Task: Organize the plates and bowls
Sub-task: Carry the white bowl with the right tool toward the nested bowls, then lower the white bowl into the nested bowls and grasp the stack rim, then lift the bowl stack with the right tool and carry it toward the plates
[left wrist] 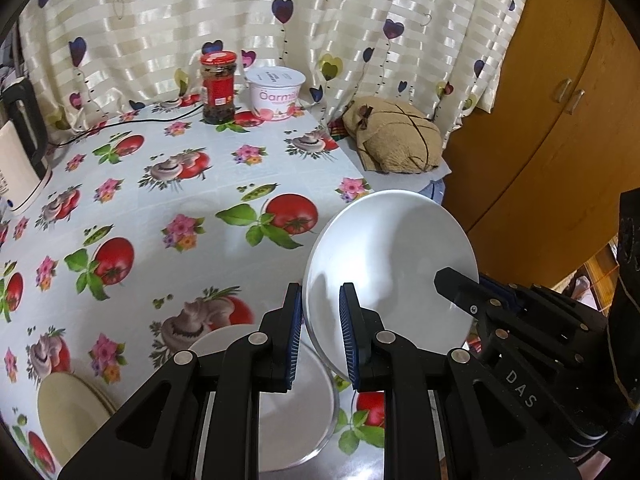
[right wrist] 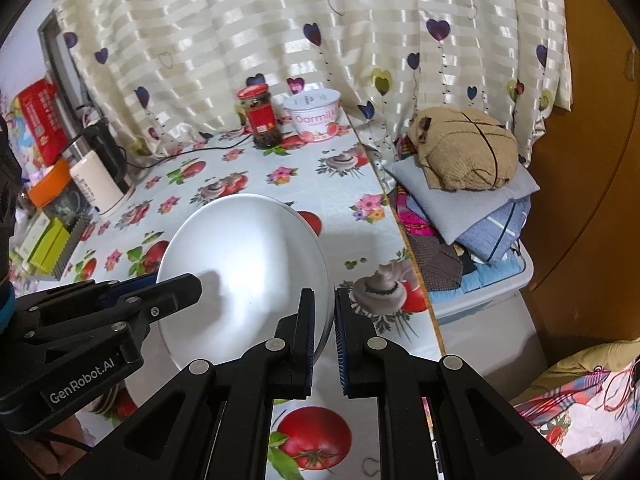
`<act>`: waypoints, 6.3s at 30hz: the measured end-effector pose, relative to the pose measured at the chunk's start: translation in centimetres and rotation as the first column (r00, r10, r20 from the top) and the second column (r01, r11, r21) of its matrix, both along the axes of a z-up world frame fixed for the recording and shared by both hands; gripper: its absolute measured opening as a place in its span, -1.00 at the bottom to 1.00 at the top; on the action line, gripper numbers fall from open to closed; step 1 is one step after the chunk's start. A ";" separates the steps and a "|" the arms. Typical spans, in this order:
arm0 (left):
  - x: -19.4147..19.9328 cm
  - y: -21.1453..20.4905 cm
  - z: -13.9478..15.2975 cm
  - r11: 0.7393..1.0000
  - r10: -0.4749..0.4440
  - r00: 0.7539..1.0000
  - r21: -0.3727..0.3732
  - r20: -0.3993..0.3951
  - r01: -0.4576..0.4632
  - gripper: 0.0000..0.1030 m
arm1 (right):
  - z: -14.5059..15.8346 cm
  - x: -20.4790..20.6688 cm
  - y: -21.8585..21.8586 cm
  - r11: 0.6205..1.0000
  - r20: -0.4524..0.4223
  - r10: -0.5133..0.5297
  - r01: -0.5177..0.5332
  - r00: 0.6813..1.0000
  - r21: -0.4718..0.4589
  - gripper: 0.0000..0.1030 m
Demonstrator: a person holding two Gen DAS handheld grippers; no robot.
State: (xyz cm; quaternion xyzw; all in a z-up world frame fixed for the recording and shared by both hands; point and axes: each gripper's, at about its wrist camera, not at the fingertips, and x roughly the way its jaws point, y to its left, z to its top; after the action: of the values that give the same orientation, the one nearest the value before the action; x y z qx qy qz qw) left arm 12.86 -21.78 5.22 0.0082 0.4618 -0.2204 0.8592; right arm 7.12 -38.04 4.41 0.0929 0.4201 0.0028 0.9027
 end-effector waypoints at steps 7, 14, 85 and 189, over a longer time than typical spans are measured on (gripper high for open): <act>-1.0 1.7 0.1 1.000 0.029 1.000 0.003 -0.002 -0.029 -0.62 | 0.6 -0.6 1.6 0.999 0.010 0.033 -0.033 0.999 -0.005 -0.80; -1.9 3.7 0.2 0.998 0.062 0.998 0.015 -0.010 -0.062 -0.62 | 0.9 -0.9 3.4 0.997 0.010 0.071 -0.071 0.997 -0.002 -0.79; -3.9 9.4 -4.7 0.991 0.134 0.988 0.024 -0.076 -0.132 -0.62 | -3.5 -0.4 8.8 0.978 -0.114 0.208 -0.207 0.971 0.017 -0.76; -2.3 14.1 -9.8 0.963 0.113 0.964 -0.212 -0.242 -0.166 -0.82 | -8.7 -0.7 5.4 0.951 -0.179 0.226 -0.177 0.957 0.254 -0.76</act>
State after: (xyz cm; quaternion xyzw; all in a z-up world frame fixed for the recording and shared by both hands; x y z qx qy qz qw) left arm 10.60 -7.65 -4.63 -0.1496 0.5280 -0.2106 0.8090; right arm 6.41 -32.60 -4.30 0.1555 0.5152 0.1356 0.8318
